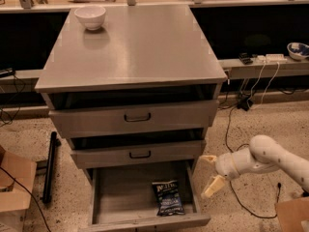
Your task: Pick blue chip bag from bottom drawer and place on counter
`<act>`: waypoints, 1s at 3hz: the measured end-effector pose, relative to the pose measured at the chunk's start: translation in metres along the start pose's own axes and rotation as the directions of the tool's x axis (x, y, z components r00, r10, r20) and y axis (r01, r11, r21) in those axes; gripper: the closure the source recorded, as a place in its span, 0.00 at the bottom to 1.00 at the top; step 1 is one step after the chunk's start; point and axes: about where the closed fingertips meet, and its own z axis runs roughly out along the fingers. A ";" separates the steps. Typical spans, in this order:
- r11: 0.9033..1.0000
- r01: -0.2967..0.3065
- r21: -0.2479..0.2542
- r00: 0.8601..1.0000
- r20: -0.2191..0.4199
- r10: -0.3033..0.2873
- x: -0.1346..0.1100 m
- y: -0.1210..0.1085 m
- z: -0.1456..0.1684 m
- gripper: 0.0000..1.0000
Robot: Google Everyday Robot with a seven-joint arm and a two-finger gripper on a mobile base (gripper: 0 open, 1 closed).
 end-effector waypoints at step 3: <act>0.996 -0.046 -0.077 0.998 0.040 0.049 0.058 -0.026 0.126 0.00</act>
Offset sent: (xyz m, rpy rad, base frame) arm 0.0149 0.0718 -0.1736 0.0757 0.1041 0.0091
